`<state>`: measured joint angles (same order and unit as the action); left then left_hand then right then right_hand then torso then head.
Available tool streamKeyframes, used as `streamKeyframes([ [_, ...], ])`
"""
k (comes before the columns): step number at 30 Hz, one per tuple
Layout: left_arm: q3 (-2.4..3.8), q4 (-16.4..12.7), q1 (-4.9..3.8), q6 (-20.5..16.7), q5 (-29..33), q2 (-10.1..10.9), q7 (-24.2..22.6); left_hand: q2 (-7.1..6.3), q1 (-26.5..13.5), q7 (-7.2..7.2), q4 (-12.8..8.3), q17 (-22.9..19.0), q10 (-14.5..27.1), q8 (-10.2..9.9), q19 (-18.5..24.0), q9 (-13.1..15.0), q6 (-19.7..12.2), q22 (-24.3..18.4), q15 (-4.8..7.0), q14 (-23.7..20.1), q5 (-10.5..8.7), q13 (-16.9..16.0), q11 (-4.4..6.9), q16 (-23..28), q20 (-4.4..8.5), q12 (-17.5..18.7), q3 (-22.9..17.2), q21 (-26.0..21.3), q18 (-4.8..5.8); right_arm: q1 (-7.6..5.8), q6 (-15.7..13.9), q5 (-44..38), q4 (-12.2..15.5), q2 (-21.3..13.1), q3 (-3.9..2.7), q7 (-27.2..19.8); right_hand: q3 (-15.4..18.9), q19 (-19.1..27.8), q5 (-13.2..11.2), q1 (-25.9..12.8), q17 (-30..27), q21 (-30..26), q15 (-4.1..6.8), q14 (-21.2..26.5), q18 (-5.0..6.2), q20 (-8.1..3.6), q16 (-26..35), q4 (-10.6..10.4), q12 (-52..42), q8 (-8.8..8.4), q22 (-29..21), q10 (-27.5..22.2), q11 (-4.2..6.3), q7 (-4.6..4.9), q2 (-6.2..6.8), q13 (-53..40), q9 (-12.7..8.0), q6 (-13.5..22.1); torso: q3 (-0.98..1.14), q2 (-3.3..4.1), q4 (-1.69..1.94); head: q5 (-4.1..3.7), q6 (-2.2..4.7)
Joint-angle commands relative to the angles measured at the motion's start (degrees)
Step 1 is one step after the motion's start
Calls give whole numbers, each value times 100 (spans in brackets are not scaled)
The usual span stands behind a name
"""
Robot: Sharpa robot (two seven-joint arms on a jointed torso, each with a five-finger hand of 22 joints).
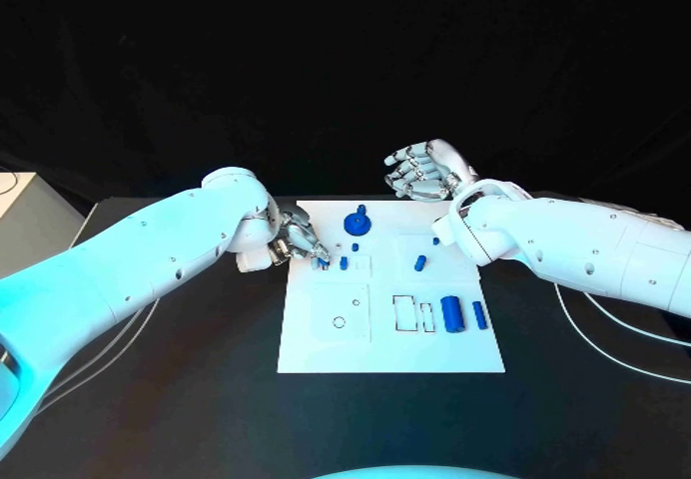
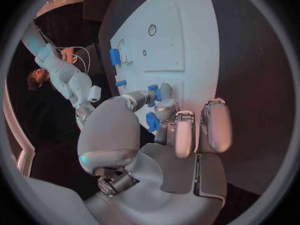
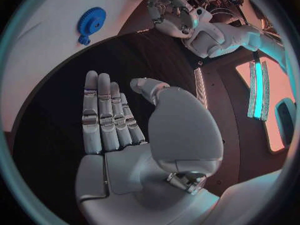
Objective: Assemble the parts on the task board
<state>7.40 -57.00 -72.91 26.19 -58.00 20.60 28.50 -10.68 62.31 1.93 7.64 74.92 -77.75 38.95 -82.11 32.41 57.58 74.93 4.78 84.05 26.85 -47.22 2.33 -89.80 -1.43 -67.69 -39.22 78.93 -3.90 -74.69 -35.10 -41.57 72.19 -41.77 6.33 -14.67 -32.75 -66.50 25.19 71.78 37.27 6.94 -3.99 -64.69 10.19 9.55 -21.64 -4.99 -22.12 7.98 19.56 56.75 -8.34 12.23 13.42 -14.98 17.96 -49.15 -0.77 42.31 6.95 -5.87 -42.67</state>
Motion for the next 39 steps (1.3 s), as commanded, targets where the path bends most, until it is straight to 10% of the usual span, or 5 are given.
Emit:
streamKeyframes([
  [1, -2, 49, -27, 373, -316, -60, -43, 26, 58, -20, -1016, 1508, -27, -10, -33, -5, 30, 354, 18, 595, 31, -8, 4, -20, -3, -20, -981, 28, 53, -1, 64, -4, 2, 11, -3, -55, 33, -33, 27, -52, -6, -37, -10, -36, 24, 24, 35, 6, 36, 38, -5, 15, 18, 36, -12, 6, 3, -20, -4, 0, 3, -5, -9],
  [39, -119, 317, -42, 264, -825, -313, -275, 26, 56, -17, -1023, 1508, -17, -16, -16, -6, 31, 333, 20, 595, 70, 27, 4, -20, 0, 2, -971, 8, 46, -1, 61, -4, 12, 51, -3, -69, 40, -41, 30, -59, -12, -52, -12, -42, 24, 26, 57, 3, 45, 39, -33, 16, 16, 37, -14, 39, 1, -14, -3, -5, 3, 12, -57],
])
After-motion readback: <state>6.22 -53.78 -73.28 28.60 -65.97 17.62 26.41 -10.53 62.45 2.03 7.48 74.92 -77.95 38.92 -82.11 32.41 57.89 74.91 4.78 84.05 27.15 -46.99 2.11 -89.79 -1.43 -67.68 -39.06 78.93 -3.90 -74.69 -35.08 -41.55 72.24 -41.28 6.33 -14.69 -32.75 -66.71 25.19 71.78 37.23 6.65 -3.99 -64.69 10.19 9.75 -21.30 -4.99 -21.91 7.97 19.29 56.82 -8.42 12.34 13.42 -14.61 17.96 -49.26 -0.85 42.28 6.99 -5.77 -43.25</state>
